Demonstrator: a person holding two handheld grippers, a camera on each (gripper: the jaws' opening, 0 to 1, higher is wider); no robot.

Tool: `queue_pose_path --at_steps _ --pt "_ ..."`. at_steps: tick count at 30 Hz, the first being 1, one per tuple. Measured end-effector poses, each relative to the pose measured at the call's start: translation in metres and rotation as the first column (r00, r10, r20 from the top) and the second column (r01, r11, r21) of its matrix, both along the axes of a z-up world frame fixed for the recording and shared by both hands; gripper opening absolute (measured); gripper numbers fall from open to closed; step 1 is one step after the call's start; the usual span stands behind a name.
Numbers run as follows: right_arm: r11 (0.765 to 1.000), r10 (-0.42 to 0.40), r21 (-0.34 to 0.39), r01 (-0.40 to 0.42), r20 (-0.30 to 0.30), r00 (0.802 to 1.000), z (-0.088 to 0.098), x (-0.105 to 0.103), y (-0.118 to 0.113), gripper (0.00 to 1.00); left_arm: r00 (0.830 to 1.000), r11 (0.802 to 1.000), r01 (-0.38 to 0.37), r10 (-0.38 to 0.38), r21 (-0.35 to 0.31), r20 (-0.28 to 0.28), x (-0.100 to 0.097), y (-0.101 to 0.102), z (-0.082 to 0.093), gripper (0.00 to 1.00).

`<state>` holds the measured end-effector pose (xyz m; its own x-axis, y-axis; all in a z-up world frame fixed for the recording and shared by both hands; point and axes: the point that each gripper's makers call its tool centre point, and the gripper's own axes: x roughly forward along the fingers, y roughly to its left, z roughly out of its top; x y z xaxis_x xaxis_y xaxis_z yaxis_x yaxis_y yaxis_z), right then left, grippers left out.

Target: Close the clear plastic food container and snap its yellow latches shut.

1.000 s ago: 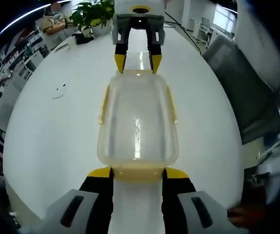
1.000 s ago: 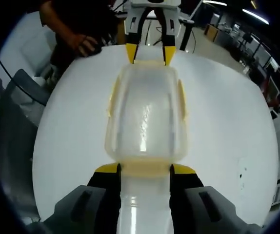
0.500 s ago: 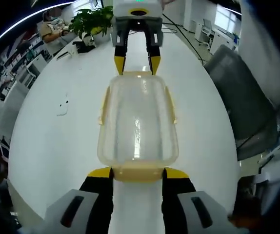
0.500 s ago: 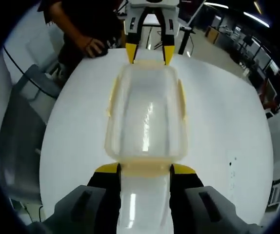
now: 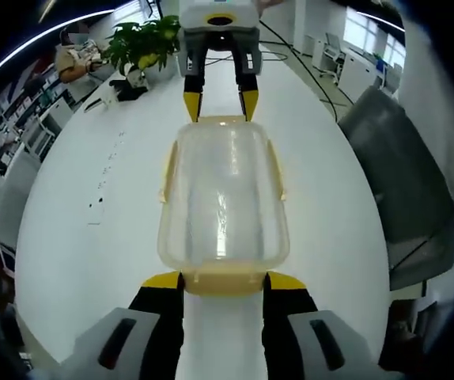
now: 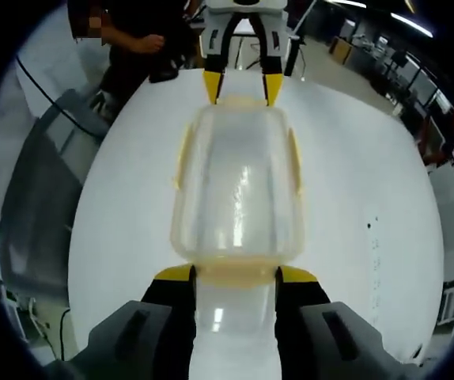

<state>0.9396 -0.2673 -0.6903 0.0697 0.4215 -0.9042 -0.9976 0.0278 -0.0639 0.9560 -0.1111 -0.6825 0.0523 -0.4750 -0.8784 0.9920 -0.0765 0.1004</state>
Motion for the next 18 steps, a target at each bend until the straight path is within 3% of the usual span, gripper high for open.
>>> queue_pose_path --at_steps 18 --pt "0.998 -0.049 -0.027 0.048 -0.026 0.998 -0.013 -0.010 -0.072 0.35 0.999 0.998 0.052 -0.053 -0.043 -0.007 -0.004 -0.072 -0.015 0.32"
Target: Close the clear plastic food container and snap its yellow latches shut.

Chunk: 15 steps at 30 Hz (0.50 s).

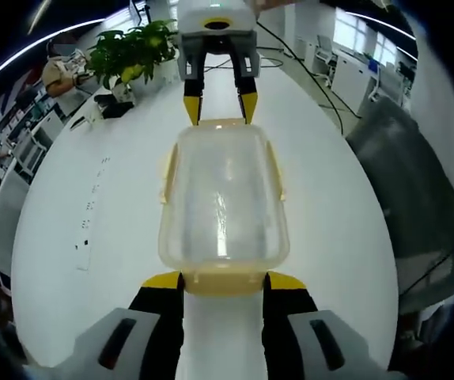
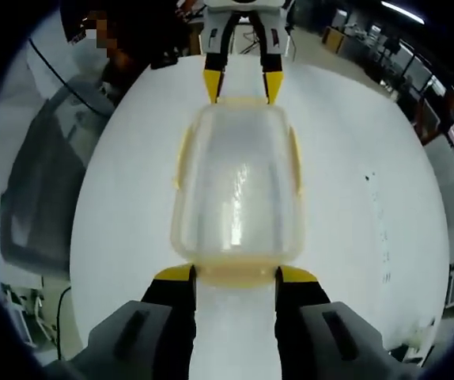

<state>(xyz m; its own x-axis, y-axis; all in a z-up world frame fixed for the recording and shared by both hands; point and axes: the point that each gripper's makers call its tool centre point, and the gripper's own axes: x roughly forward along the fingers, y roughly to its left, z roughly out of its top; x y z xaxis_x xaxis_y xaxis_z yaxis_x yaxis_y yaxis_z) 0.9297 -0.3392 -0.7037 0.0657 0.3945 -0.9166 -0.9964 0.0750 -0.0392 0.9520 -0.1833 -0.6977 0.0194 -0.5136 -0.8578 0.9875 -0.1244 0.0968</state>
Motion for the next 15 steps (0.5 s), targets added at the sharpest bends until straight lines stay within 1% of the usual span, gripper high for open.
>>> queue_pose_path --at_steps 4,9,13,15 --pt "1.000 -0.011 -0.012 0.011 0.000 1.000 -0.003 0.002 -0.015 0.35 1.000 1.000 0.012 -0.012 -0.015 0.004 0.001 -0.014 -0.003 0.32" --pt "0.999 -0.025 -0.025 0.025 0.002 1.000 -0.006 0.005 -0.027 0.35 1.000 1.000 0.020 -0.020 -0.023 0.009 0.004 -0.028 -0.010 0.32" --pt "0.999 -0.026 -0.037 0.026 -0.007 1.000 -0.010 0.006 -0.032 0.35 1.000 0.999 0.024 -0.024 -0.023 -0.001 0.006 -0.032 -0.016 0.32" --pt "0.999 -0.023 -0.043 0.023 -0.014 1.000 -0.015 0.006 -0.032 0.35 1.000 1.000 0.025 -0.025 -0.012 -0.005 0.007 -0.032 -0.022 0.32"
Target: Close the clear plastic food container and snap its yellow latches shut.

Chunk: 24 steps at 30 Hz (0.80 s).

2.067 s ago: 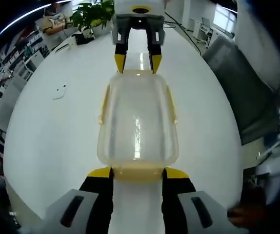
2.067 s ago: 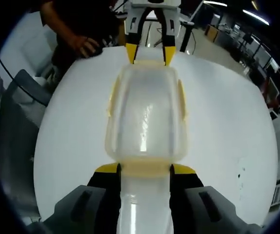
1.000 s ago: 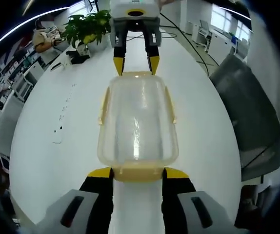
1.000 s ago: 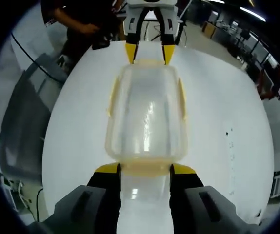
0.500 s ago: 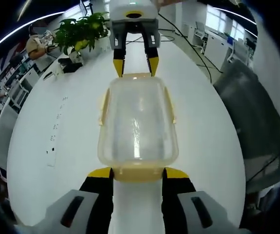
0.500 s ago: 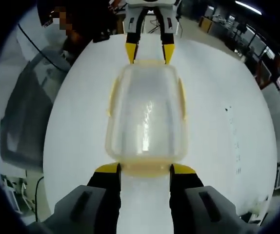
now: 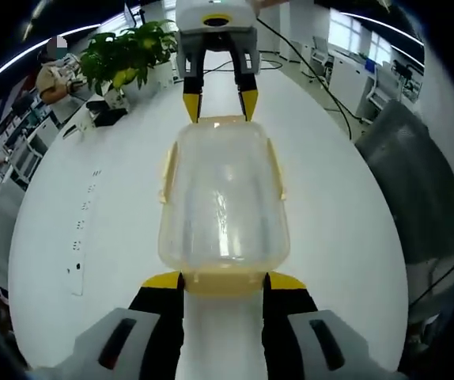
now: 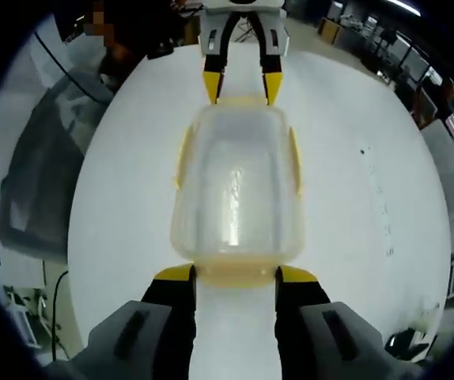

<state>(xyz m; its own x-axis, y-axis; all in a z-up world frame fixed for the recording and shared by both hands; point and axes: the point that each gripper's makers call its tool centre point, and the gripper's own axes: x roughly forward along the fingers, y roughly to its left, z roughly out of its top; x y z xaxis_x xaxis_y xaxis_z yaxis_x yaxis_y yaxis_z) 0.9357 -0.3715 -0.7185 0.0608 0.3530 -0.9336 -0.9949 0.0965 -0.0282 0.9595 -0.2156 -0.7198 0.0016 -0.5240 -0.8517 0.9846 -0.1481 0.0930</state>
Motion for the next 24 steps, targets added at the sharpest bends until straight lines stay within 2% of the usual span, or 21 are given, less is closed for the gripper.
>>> queue_pose_path --at_steps 13,24 --pt "1.000 0.008 -0.019 -0.008 -0.018 1.000 -0.0095 0.0001 0.0019 0.35 1.000 1.000 -0.006 0.006 0.002 -0.026 0.0042 0.0040 -0.0075 0.32" --pt "1.000 0.005 -0.018 -0.006 -0.026 1.000 -0.0106 -0.0034 0.0016 0.35 0.999 1.000 -0.005 0.005 -0.002 -0.032 0.0056 0.0044 -0.0086 0.32"
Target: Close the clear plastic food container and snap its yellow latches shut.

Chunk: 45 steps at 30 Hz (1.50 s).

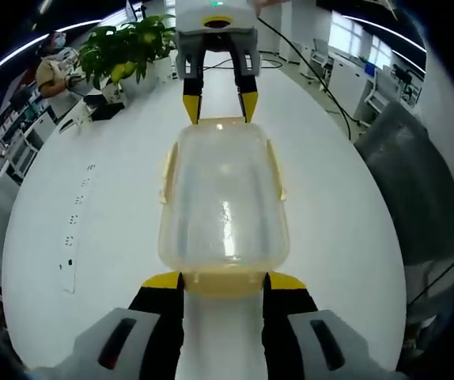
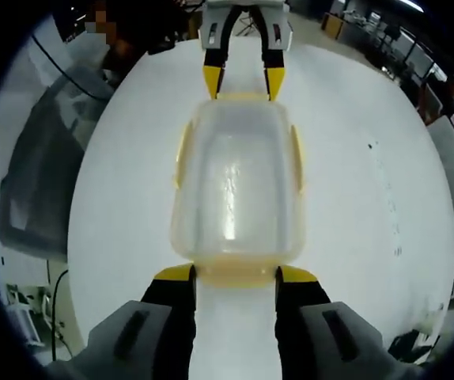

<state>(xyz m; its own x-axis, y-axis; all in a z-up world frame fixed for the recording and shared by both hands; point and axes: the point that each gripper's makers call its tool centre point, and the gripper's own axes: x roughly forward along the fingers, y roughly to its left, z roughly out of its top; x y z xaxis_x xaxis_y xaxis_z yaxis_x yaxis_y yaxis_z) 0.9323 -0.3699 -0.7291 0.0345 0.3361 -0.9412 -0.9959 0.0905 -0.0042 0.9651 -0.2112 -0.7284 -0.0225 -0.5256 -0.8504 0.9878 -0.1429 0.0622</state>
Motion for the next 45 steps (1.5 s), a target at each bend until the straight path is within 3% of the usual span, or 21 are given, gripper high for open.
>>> queue_pose_path --at_steps 18,23,28,35,40,45 --pt "1.000 0.018 -0.002 -0.018 0.012 1.000 -0.003 -0.001 0.002 0.36 0.999 0.999 -0.048 0.047 -0.006 -0.014 -0.006 0.003 0.001 0.33" --pt "1.000 -0.019 -0.008 0.019 -0.008 1.000 -0.005 -0.002 0.001 0.36 0.999 1.000 -0.025 0.025 0.010 0.025 -0.005 0.004 0.001 0.34" --pt "0.999 -0.040 -0.013 0.040 -0.016 0.999 -0.001 -0.003 -0.005 0.37 0.999 0.999 -0.038 0.038 0.016 0.015 -0.005 0.010 0.006 0.32" --pt "0.989 -0.144 0.036 0.145 -0.024 0.989 0.016 -0.001 -0.005 0.31 0.994 0.993 -0.114 0.114 -0.011 0.004 -0.002 0.010 0.020 0.31" --pt "0.946 -0.301 0.106 0.305 -0.056 0.952 0.024 0.003 0.000 0.28 0.978 0.977 -0.208 0.208 -0.042 -0.011 -0.004 0.007 0.027 0.28" --pt "0.941 -0.314 0.114 0.319 -0.056 0.948 0.023 0.002 -0.001 0.28 0.968 0.966 -0.251 0.250 -0.062 -0.018 -0.011 0.006 0.028 0.28"
